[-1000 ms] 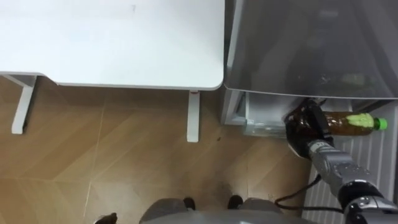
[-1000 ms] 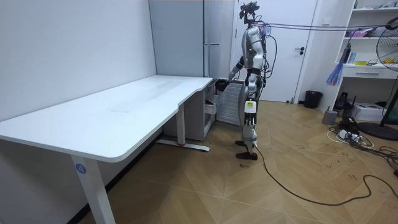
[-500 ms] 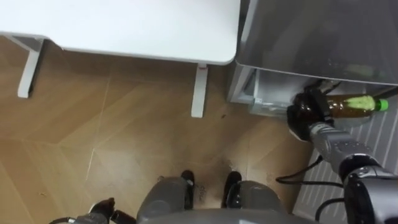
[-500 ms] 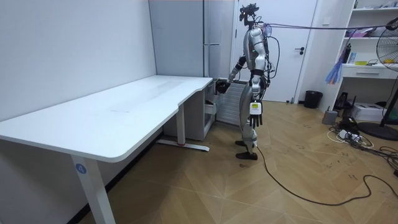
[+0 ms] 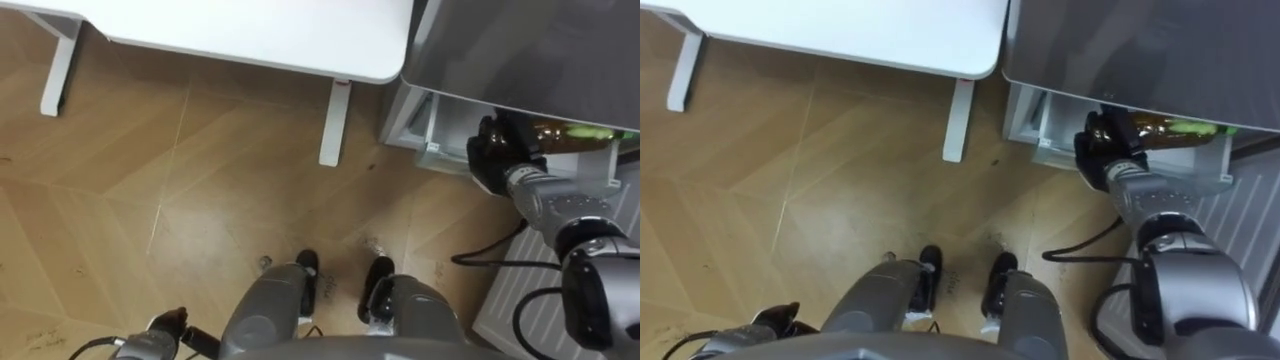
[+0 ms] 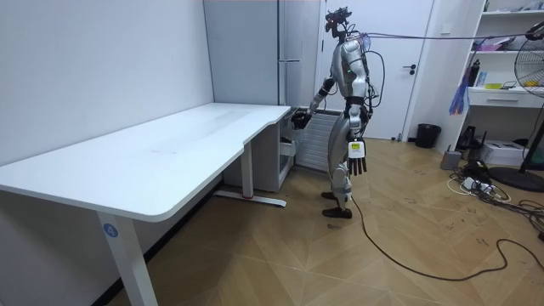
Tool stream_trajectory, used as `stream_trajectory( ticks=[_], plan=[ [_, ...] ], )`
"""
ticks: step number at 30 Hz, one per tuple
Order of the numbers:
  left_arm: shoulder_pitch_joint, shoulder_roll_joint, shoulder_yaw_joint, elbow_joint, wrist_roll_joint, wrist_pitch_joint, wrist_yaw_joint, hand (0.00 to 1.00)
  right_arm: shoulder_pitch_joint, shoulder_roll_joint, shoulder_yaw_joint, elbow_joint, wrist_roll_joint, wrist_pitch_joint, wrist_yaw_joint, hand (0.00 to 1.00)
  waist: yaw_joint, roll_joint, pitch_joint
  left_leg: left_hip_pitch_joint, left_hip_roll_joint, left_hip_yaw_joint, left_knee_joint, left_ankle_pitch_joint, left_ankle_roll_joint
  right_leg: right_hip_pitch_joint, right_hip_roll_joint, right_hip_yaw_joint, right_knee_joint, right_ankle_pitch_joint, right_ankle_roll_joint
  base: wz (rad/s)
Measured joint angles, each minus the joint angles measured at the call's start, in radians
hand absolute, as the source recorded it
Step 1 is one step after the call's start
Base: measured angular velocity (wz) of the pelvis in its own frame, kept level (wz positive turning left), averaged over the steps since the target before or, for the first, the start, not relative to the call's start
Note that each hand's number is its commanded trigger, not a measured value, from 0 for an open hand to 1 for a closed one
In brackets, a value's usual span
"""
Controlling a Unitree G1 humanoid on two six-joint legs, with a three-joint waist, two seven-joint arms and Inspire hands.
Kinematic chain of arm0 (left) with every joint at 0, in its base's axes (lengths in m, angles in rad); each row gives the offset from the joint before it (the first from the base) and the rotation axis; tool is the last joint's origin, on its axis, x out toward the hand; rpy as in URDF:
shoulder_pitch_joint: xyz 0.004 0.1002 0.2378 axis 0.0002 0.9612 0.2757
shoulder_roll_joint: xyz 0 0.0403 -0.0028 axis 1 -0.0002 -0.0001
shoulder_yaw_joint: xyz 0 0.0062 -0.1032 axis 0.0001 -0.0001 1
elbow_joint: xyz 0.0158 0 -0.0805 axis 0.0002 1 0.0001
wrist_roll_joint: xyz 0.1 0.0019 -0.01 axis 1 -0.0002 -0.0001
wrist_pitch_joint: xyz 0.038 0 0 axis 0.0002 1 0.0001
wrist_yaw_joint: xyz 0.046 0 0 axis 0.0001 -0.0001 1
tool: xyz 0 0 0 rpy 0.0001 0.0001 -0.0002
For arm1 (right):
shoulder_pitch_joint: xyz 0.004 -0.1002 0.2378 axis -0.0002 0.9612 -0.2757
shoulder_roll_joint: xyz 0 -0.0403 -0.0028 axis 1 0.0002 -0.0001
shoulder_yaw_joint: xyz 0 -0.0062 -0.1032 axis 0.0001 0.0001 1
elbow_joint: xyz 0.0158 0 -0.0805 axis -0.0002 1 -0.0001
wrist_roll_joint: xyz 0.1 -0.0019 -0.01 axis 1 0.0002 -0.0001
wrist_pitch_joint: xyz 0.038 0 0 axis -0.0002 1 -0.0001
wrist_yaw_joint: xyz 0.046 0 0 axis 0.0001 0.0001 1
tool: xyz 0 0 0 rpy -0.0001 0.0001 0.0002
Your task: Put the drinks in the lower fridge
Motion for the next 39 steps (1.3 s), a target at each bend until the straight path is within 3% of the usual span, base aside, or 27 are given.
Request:
stream_trajectory(
  ticks=[4, 6, 7, 16, 34, 35, 36, 39],
  plan=[
    [-0.01, 0.0, -0.02, -0.001, 0.0, -0.004, 0.023, 0.0, -0.009, -0.003, 0.01, 0.008, -0.011, 0.007, 0.0, 1.0, 0.001, -0.001, 0.0009, 0.002, 0.0, 0.0, -0.004, 0.0, 0.0, 0.001, 0.0, 0.0, 0.0, 0.0, 0.0, 0.0],
    [-0.01, 0.0, -0.025, -0.001, 0.0, -0.004, 0.032, 0.0, -0.017, -0.007, 0.017, 0.019, -0.012, 0.014, 0.0, 0.05, 0.001, -0.002, 0.002, 0.002, 0.0, 0.0, -0.004, 0.0, 0.0, 0.001, 0.0, 0.0, -0.001, 0.0, 0.0, 0.0],
    [-0.01, 0.0, -0.03, -0.001, -0.002, -0.004, 0.037, 0.0, -0.022, -0.008, 0.018, 0.025, -0.014, 0.014, 0.0, 0.0, 0.004, -0.003, 0.0028, 0.002, 0.0, 0.0, -0.004, 0.0, 0.0, 0.001, -0.001, 0.001, -0.001, -0.001, 0.001, 0.0],
    [-0.01, -0.001, -0.065, -0.001, -0.046, -0.004, 0.052, 0.0, -0.03, -0.027, 0.019, 0.036, -0.015, 0.015, -0.003, 0.0, 0.018, -0.008, 0.0082, -0.005, -0.007, 0.002, -0.002, 0.0, 0.0, -0.015, -0.013, -0.001, 0.022, -0.015, 0.001, 0.0],
    [-0.014, 0.004, -0.064, -0.003, -0.059, -0.004, 0.05, 0.0, -0.045, -0.06, 0.08, 0.035, -0.051, 0.029, -0.016, 0.0, 0.017, -0.01, 0.009, -0.005, -0.018, 0.005, 0.003, 0.0, 0.0, -0.03, -0.028, 0.005, 0.059, -0.032, 0.0, 0.0],
    [-0.015, 0.004, -0.064, -0.003, -0.059, -0.004, 0.05, 0.0, -0.045, -0.06, 0.08, 0.035, -0.051, 0.029, -0.016, 0.58, 0.017, -0.01, 0.009, -0.005, -0.018, 0.005, 0.003, 0.0, 0.0, -0.031, -0.028, 0.005, 0.059, -0.032, 0.0, 0.0],
    [-0.018, 0.004, -0.064, -0.003, -0.059, -0.004, 0.05, 0.0, -0.045, -0.06, 0.08, 0.035, -0.051, 0.031, -0.016, 1.0, 0.017, -0.01, 0.009, -0.005, -0.018, 0.005, 0.003, 0.0, 0.0, -0.03, -0.028, 0.005, 0.059, -0.032, 0.0, 0.0],
    [-0.022, 0.004, -0.064, -0.003, -0.059, -0.012, 0.049, 0.0, -0.045, -0.061, 0.08, 0.035, -0.051, 0.034, -0.016, 1.0, 0.017, -0.01, 0.009, -0.005, -0.018, 0.005, 0.003, 0.0, 0.0, -0.03, -0.027, 0.005, 0.059, -0.032, 0.0, 0.0]
  ],
)
